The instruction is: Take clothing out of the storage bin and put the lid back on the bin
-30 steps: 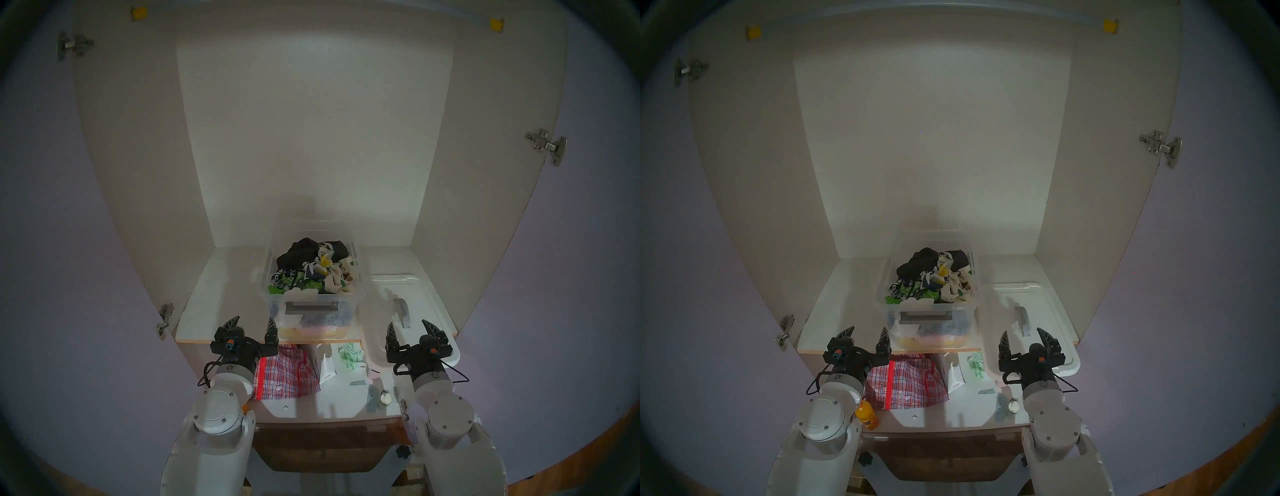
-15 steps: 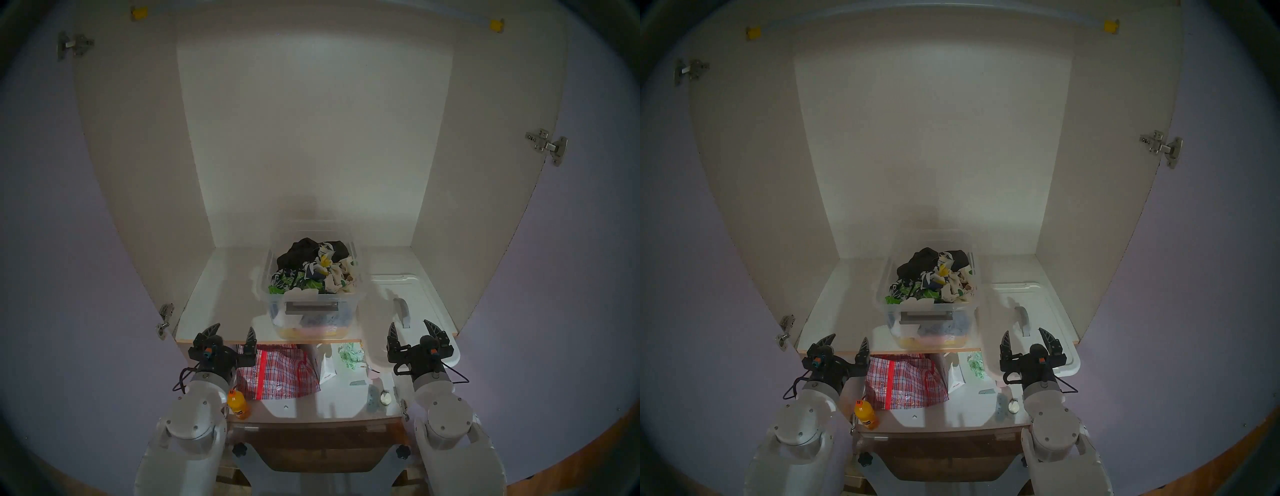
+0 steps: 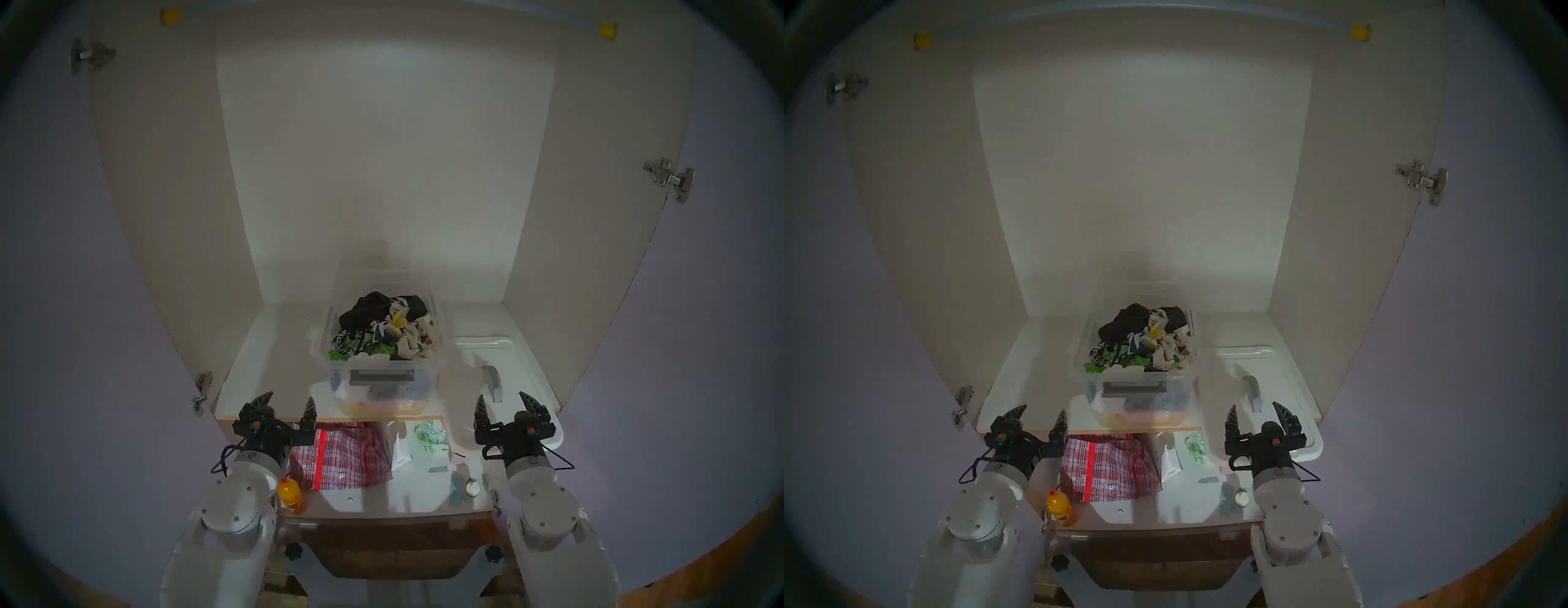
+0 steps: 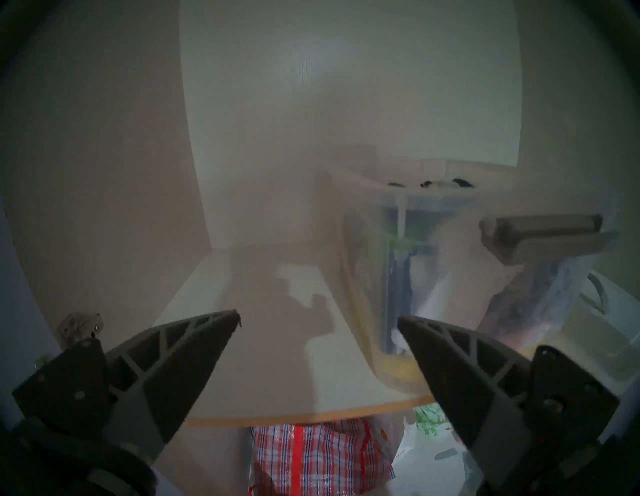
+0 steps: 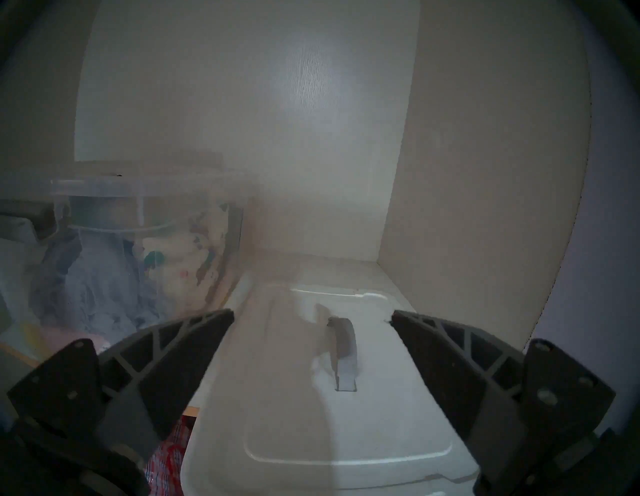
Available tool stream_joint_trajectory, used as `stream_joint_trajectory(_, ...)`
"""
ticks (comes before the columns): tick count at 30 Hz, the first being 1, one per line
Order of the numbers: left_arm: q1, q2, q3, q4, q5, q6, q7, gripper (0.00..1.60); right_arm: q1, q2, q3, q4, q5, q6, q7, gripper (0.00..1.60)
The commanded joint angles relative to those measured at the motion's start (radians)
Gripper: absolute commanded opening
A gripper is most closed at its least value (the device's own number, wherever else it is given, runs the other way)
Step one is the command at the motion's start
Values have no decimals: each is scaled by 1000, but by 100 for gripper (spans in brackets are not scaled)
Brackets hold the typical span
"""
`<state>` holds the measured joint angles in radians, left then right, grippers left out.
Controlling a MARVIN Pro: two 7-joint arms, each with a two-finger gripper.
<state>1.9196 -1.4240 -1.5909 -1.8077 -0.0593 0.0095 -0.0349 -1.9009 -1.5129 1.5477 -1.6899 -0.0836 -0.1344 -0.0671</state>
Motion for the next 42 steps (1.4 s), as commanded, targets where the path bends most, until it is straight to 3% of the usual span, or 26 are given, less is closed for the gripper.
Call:
stream_joint_trajectory(1,-46,21,9,-36,-13,34,-36,160,11,-2,-2,-23,1,-20,-1,160)
stream_joint_trajectory(7,-96,44,33,-25,-23,63,-70,160,10,-3,-2,-23,1,-21,-1,160)
stream_joint_trajectory(12,-144,40,40,-32,-4,133,-32,160,11,-3,-2,-23,1,-20,-1,160)
stream_joint_trajectory(21,-255,47,59,-21,-13,235,-54,160,11,-3,-2,-23,0,-19,0,160)
stream_joint_trajectory(29,-392,40,90,9,49,352,18,160,10,-3,-2,-23,0,-21,0,160)
stream_joint_trajectory(32,-430,54,80,8,36,409,3,160,10,-3,-2,-23,0,-21,0,160)
stream_joint_trajectory(33,-460,66,73,8,1,459,-44,160,10,-3,-2,-23,0,-21,0,160)
stream_joint_trajectory(36,-502,84,77,23,-17,515,-82,160,11,-4,-1,-23,0,-21,0,160)
stream_joint_trajectory(42,-658,67,91,151,-65,623,-153,160,11,-4,-1,-23,0,-20,0,160)
